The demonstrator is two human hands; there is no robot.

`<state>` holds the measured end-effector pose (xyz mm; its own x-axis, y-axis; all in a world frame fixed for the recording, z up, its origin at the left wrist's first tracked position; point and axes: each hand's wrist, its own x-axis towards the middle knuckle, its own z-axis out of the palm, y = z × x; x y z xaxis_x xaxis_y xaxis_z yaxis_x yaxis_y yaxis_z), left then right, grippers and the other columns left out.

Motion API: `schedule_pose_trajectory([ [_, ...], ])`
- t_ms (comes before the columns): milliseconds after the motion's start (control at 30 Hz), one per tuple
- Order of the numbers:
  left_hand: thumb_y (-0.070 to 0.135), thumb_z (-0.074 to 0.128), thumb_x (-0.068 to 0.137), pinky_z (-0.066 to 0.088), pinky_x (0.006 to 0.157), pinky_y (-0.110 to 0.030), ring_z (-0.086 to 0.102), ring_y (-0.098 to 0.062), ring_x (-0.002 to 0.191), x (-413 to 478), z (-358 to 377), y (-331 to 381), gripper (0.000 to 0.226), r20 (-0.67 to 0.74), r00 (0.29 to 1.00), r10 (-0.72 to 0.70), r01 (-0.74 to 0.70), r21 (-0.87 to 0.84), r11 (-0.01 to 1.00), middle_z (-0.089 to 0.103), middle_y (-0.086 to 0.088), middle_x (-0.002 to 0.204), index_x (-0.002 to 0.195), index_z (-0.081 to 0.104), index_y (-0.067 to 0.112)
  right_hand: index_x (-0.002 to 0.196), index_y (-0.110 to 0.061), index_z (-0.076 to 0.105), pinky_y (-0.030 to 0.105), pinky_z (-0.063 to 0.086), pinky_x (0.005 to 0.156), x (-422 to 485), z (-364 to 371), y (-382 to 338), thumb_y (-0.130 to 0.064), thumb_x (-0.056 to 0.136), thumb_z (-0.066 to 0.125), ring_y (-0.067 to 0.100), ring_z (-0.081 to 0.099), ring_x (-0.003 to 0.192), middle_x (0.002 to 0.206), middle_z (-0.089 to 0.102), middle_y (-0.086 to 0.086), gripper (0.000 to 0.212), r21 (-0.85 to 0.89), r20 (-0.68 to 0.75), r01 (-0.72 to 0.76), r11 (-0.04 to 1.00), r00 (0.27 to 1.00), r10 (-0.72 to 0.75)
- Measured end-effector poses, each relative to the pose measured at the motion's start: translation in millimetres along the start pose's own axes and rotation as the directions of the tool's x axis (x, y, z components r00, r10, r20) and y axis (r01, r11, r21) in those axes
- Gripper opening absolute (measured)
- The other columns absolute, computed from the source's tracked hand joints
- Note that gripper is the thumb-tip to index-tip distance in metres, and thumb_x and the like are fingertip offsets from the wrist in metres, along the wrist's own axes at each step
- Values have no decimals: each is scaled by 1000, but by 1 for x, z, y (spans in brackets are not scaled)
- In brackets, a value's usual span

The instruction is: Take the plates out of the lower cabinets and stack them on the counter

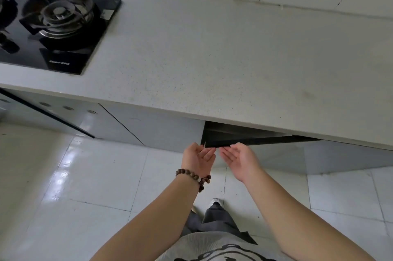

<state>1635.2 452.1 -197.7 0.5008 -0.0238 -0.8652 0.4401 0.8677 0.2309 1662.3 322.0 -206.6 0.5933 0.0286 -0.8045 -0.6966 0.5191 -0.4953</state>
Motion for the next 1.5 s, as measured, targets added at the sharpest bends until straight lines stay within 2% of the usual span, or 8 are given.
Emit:
schedule_pose_trajectory([
  [67,9,31,94,29,114,-44,43,-37,132,2,6,6,36,1,1000,2,-2,-16,1000,40,-26,144,126,42,-4,133,6,44,38,51,93,4,5,-5,0,94,41,33,60,114,121,59,26,39,4,1,-1,1000,1000,1],
  [167,8,29,94,28,115,-41,40,-33,135,5,16,12,48,13,1000,4,-4,-50,999,37,-24,147,141,30,-6,130,5,46,38,51,93,8,11,-12,1,91,41,29,61,113,122,60,24,40,-18,2,-5,1000,1000,5],
  [433,4,24,89,22,118,-38,34,-25,140,13,38,19,59,55,998,38,-34,-73,997,33,-17,153,148,21,-3,142,-1,35,35,53,83,18,14,-28,1,92,42,31,61,113,122,59,21,51,-76,19,-29,997,999,31],
  [800,5,24,89,22,117,-43,32,-23,141,18,55,21,59,86,994,71,-65,-64,996,34,-9,153,148,24,4,151,-16,27,35,52,84,23,8,-39,2,92,43,29,63,109,126,58,19,64,-158,59,-18,987,998,28],
  [1000,8,31,91,32,111,-43,41,-27,134,14,47,19,52,75,992,97,-103,69,992,50,-11,140,142,35,5,149,-15,30,35,53,82,21,3,-42,3,91,45,28,64,102,119,61,18,62,-160,51,-15,987,998,23],
  [1167,12,35,94,44,98,-44,57,-29,115,2,38,17,37,73,985,154,-164,162,973,62,-15,118,126,52,3,137,-5,42,37,50,89,13,3,-43,0,94,45,26,63,98,106,62,13,44,-283,78,38,959,997,-16],
  [1300,13,39,95,51,85,-37,64,-24,101,-12,39,17,31,57,954,296,-299,301,906,69,-13,105,113,61,1,120,-2,58,33,51,88,-2,12,-49,-3,95,46,22,65,98,100,66,10,28,-417,152,153,896,984,-97],
  [1500,14,44,95,53,90,-39,66,-26,103,-40,51,36,26,124,852,509,-507,442,740,70,-15,105,105,65,3,102,-9,64,31,52,90,-24,25,-69,-9,95,48,21,65,97,101,67,11,17,-438,235,338,833,938,-257],
])
